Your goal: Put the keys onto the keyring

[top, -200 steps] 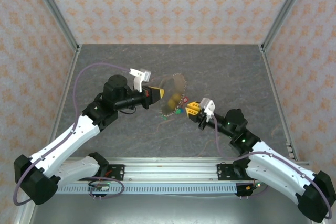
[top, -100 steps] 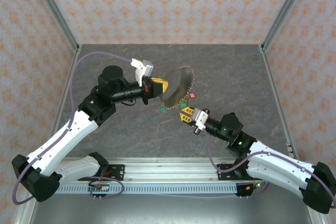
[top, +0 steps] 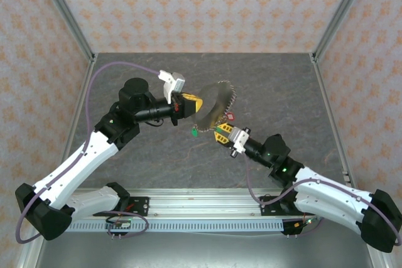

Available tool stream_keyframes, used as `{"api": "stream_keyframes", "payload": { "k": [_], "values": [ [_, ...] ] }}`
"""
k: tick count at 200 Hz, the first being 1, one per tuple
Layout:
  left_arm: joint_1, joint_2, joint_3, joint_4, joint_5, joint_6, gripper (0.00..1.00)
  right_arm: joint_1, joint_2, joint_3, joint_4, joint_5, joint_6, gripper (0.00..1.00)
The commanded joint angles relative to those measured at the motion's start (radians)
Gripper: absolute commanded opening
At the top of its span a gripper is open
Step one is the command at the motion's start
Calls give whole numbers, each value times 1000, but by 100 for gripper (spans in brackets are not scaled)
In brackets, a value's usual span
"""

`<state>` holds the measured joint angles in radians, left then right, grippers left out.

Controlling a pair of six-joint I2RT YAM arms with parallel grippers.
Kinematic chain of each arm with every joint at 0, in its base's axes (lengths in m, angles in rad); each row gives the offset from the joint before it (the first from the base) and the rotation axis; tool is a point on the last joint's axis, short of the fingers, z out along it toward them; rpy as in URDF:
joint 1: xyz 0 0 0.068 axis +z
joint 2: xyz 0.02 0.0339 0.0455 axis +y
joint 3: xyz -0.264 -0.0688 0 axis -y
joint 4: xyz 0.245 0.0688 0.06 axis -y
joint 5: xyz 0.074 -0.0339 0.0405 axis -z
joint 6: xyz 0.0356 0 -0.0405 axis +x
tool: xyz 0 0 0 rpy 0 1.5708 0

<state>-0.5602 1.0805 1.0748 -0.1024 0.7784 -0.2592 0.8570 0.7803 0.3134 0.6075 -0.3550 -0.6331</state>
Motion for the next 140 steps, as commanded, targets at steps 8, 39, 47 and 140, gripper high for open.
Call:
{"api": "stream_keyframes", "payload": {
  "k": [8, 39, 47, 140],
  "values": [
    [5, -25, 41, 49, 9, 6, 0, 6, 28, 52, 13, -141, 26, 18],
    [5, -31, 36, 50, -8, 7, 0, 12, 29, 39, -18, -212, 67, 16],
    [5, -31, 35, 49, -10, 10, 0, 14, 17, 21, 3, -197, 70, 15],
    [4, -50, 27, 43, -12, 12, 0, 14, -67, -35, -77, -13, -1, 18]
  ]
}}
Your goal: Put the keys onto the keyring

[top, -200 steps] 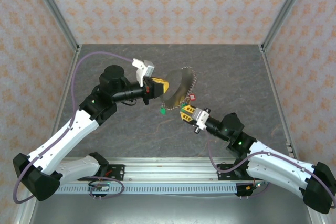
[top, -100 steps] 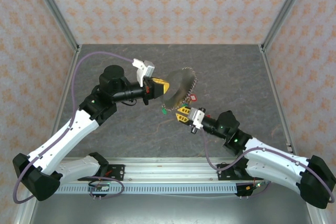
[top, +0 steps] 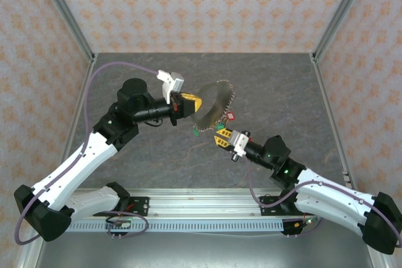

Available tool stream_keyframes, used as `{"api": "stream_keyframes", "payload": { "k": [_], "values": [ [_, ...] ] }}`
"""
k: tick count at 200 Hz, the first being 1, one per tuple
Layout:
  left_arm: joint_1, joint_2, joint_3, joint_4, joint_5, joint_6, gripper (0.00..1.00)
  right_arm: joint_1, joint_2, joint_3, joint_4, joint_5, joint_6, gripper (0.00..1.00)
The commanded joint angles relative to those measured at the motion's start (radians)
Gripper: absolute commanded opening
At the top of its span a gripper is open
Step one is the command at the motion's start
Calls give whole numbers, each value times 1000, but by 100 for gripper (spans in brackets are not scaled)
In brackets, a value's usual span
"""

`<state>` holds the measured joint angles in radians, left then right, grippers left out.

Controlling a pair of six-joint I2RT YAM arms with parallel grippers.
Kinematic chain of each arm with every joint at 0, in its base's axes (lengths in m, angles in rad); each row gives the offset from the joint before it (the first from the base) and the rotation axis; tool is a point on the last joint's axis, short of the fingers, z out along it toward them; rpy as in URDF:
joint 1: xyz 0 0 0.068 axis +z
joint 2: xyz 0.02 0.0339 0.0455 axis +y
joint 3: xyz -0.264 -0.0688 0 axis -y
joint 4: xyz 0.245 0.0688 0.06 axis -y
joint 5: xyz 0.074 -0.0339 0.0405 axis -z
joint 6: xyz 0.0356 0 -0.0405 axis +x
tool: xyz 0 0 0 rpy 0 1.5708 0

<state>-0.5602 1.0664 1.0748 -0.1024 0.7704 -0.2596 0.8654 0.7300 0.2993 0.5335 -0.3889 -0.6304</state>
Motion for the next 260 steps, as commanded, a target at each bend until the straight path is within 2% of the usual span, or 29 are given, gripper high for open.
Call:
{"api": "stream_keyframes", "payload": {
  "k": [1, 40, 73, 133, 188, 260],
  "values": [
    [4, -36, 27, 43, -3, 13, 0, 6, -16, -21, -3, 21, -3, 18],
    [5, -33, 28, 38, 24, 20, 0, 6, -17, -30, 84, 29, 35, 18],
    [5, -23, 30, 41, 40, 21, 0, 6, 3, 16, 103, -41, 46, 18],
    [5, -15, 35, 51, 53, 10, 0, 6, 92, 44, 202, -78, 63, 16],
    [5, -13, 33, 45, 47, 11, 0, 7, 92, 64, 138, -125, 47, 16],
    [5, -15, 39, 39, 48, 13, 0, 8, 30, 27, 57, -30, 32, 17]
  ]
}}
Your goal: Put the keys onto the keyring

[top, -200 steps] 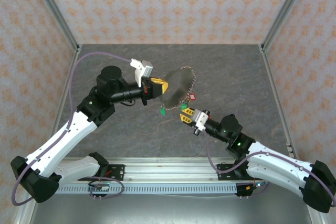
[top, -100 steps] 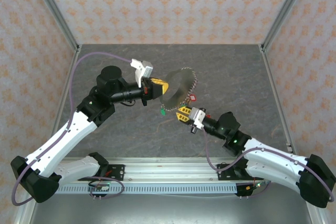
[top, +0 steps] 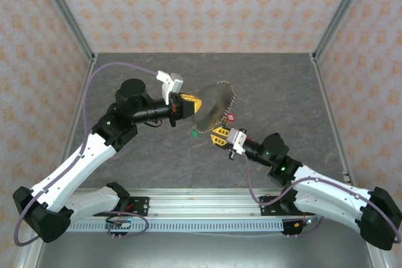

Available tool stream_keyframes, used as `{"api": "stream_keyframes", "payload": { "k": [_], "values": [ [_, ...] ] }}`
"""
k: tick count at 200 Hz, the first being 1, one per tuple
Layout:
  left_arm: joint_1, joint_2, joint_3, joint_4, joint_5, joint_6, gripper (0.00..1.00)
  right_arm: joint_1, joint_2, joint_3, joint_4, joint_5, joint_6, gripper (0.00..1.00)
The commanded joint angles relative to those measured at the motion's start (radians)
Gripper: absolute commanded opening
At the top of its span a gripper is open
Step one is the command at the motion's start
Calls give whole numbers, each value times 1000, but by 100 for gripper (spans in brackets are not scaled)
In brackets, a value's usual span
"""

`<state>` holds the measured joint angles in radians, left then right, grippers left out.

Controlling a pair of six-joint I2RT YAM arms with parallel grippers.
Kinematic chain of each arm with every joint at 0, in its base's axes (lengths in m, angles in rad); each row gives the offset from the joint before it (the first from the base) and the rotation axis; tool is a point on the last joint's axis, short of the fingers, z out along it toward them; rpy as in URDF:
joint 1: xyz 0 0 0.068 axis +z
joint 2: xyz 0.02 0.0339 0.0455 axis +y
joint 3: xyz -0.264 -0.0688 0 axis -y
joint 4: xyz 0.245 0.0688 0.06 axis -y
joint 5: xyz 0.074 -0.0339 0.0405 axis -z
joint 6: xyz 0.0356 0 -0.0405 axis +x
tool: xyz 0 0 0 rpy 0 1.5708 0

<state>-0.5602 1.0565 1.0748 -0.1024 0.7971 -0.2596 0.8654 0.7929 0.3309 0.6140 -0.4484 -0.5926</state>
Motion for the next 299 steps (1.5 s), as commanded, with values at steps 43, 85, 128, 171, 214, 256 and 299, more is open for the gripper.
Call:
{"api": "stream_keyframes", "payload": {
  "k": [43, 85, 128, 171, 214, 256, 299],
  "values": [
    [5, 0, 40, 43, 22, 11, 0, 7, -43, -3, -30, 35, -6, 15],
    [5, -3, 40, 38, 21, 7, 0, 7, -34, 2, -18, 44, -12, 15],
    [4, 2, 37, 46, 14, 1, 0, 7, -10, 26, -29, -19, -8, 17],
    [3, 0, 36, 45, 14, -4, 0, 7, 17, 24, 31, 35, -11, 15],
    [3, -4, 33, 45, 5, -8, 0, 7, 11, 16, 32, 79, -25, 12],
    [3, -3, 33, 50, 5, -12, 0, 15, 13, 19, 41, 71, -29, 14],
    [3, 6, 37, 47, 5, -11, 0, 20, 35, 29, 78, 54, -18, 16]
  ]
}}
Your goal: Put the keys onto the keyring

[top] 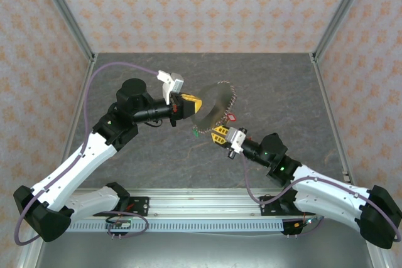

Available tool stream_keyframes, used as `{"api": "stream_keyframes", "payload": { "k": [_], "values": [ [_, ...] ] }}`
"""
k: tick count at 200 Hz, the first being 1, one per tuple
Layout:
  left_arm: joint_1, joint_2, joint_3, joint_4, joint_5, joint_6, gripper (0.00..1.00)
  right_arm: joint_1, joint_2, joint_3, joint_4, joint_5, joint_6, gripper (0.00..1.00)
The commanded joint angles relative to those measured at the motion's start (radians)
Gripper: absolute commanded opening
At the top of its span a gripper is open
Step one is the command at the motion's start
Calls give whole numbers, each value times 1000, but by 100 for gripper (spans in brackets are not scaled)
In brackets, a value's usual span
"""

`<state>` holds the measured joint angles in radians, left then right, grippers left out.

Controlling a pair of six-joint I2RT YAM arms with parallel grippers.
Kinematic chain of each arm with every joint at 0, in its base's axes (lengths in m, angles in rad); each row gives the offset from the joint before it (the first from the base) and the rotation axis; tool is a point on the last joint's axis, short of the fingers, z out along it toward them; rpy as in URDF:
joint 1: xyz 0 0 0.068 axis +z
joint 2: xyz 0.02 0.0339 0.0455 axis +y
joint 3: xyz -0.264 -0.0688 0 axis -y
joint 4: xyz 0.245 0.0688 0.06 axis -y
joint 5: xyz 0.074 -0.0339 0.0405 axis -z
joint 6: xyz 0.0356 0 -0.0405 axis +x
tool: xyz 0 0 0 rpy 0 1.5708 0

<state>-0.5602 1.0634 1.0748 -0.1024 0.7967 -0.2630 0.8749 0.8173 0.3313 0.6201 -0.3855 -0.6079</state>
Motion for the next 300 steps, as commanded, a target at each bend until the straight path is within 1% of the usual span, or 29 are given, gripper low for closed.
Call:
{"api": "stream_keyframes", "payload": {
  "k": [1, 25, 50, 69, 115, 136, 149, 155, 192, 211, 226, 252, 276, 300],
  "values": [
    [3, -1, 37, 48, 6, -7, 0, 10, 11, 28, 73, -7, -3, 16],
    [3, 0, 25, 72, 7, -23, 0, 12, 18, 32, 82, 14, -8, 16],
    [3, -3, 15, 81, 3, -28, 0, 13, 22, 32, 82, 14, 0, 20],
    [2, -6, 13, 81, 1, -28, 0, 15, 23, 28, 81, 14, 3, 19],
    [3, -8, 9, 79, -6, -30, 0, 19, 14, 20, 65, 34, -7, 12],
    [3, -15, 4, 81, -22, -33, 0, 20, 10, 13, 44, 49, -19, 5],
    [2, -21, 0, 83, -36, -34, 0, 21, 6, 9, 28, 57, -32, 3],
    [2, -24, -2, 84, -43, -33, 0, 22, 3, 5, 15, 59, -45, 0],
    [3, -40, -22, 108, -104, -60, 0, 32, -22, -21, -28, 84, -115, 0],
    [3, -44, -44, 131, -150, -90, 0, 53, -30, -46, 9, 141, -160, 0],
    [3, -43, -69, 173, -162, -120, 0, 55, -30, -47, 27, 143, -178, 0],
    [3, -38, -99, 201, -177, -155, 0, 55, -27, -42, 38, 135, -185, 0],
    [3, -47, -128, 204, -228, -179, 0, 55, -27, -47, 53, 141, -184, 0],
    [2, -62, -158, 206, -257, -189, 0, 55, -30, -48, 52, 160, -185, 0]
  ]
}}
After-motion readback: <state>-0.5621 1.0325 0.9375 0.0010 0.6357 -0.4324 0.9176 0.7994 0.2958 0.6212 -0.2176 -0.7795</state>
